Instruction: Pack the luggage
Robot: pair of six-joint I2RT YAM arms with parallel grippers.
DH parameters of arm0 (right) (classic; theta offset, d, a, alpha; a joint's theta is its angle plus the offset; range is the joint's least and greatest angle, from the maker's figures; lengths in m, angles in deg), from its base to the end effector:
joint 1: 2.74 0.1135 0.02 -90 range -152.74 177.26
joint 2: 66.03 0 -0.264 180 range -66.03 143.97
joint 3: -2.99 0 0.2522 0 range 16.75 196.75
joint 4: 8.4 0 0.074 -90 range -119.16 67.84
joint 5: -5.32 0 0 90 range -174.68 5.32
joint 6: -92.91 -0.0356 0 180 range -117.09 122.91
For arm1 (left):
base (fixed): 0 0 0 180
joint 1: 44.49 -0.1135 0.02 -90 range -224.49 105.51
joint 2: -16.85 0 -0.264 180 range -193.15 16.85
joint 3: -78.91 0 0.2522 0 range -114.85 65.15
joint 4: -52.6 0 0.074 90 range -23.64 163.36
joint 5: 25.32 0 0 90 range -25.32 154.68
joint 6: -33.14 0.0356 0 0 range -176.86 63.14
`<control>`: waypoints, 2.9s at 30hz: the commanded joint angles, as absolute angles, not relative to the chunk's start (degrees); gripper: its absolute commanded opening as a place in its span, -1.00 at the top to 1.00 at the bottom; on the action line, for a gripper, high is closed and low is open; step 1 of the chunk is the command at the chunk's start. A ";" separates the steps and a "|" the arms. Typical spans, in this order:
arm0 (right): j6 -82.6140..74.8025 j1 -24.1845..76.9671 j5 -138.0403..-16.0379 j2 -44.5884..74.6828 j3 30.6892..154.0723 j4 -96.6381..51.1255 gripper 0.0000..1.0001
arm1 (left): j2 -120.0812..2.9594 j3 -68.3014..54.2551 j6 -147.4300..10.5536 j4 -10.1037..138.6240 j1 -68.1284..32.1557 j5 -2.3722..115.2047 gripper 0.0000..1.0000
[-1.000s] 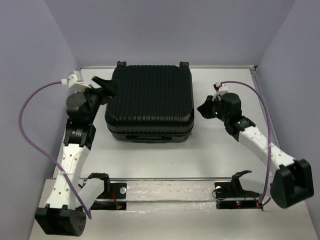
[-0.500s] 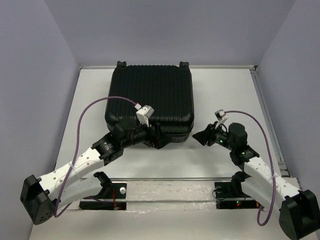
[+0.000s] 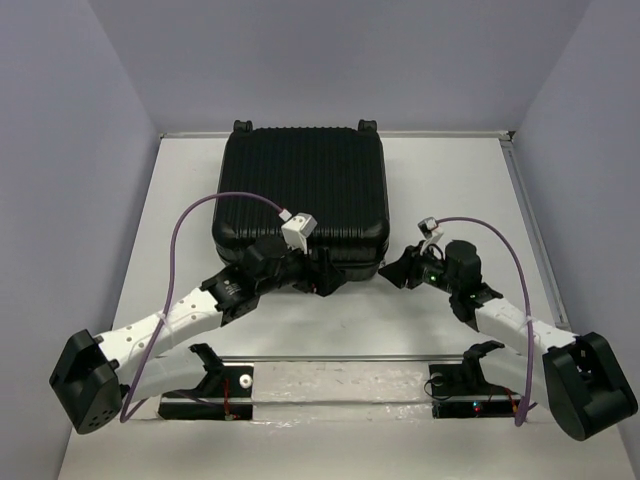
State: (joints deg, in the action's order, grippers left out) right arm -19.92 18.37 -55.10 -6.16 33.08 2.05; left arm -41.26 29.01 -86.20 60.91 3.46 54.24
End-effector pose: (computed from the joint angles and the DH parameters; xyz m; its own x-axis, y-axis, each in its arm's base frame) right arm 0.1853 0.0904 0.1818 -0.5747 0.1398 -0.8063 -0.5694 0.6394 0.5167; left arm 0.1524 -0.1786 0.2706 -0.5809 -0.0755 -0.8105 0.6447 0.5652 -0.5147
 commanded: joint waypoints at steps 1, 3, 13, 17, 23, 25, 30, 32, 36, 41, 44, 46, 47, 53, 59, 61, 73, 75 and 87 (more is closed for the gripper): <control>-17.04 18.97 -55.41 -6.09 35.20 8.15 0.14 | -43.27 27.79 -85.42 58.37 2.89 56.15 -0.87; -16.87 18.97 -55.94 -4.70 35.46 9.65 0.14 | -43.71 27.79 -85.69 57.84 2.89 55.89 -0.87; -13.61 18.97 -57.52 0.15 38.98 11.50 0.20 | -43.36 27.35 -86.56 57.57 2.89 55.36 -0.86; -12.74 18.97 -59.71 0.50 39.33 12.56 0.25 | -43.54 27.18 -86.57 57.66 2.89 55.10 -0.85; -9.84 18.97 -61.83 1.47 39.69 13.96 0.23 | -42.39 27.61 -86.92 58.01 2.89 55.62 -0.85; -9.48 18.97 -62.18 2.34 39.08 16.15 0.30 | -42.57 27.53 -87.01 57.93 2.89 55.36 -0.84; -10.45 18.97 -63.76 2.26 37.84 20.64 0.57 | -43.45 27.09 -87.01 57.40 2.89 54.31 -0.82; -10.89 18.97 -63.94 2.00 37.49 21.52 0.67 | -43.88 26.74 -86.66 57.40 2.89 53.61 -0.81; -12.38 18.97 -62.45 1.82 37.49 20.65 0.86 | -44.59 25.60 -86.57 56.70 2.89 54.13 -0.80; -14.75 23.01 -64.19 -0.11 36.61 14.68 0.86 | -50.28 19.90 -84.90 55.11 2.89 54.74 -0.80; -14.85 29.06 -68.14 -2.39 37.40 6.25 0.86 | -53.90 15.06 -84.19 56.08 2.80 57.55 -0.81; -15.11 32.32 -72.19 -4.24 37.66 2.20 0.86 | -56.71 12.68 -84.02 55.29 2.80 58.17 -0.81; -15.54 33.72 -72.98 -5.99 37.58 -1.12 0.86 | -57.50 12.07 -84.10 55.12 2.80 58.87 -0.81; -20.90 39.36 -75.28 -11.89 34.60 -7.13 0.86 | -62.34 8.55 -84.63 52.57 2.62 61.87 -0.81; -26.18 46.82 -76.85 -6.90 35.46 2.77 0.86 | -67.09 5.38 -85.51 51.16 2.27 61.08 -0.80; -28.89 48.41 -79.14 -1.56 37.13 8.39 0.86 | -67.44 5.29 -86.12 50.11 2.01 60.90 -0.78; -27.59 48.94 -88.81 -2.40 39.77 1.84 0.86 | -39.51 7.74 -81.30 78.10 -17.20 71.10 -0.91; -27.06 48.94 -88.72 -2.40 39.77 1.40 0.86 | -36.43 9.41 -77.09 82.86 -28.68 71.62 -0.97; -23.02 48.94 -87.93 -5.83 41.27 -4.31 0.86 | -44.05 14.44 -76.80 75.25 -49.06 56.19 -0.98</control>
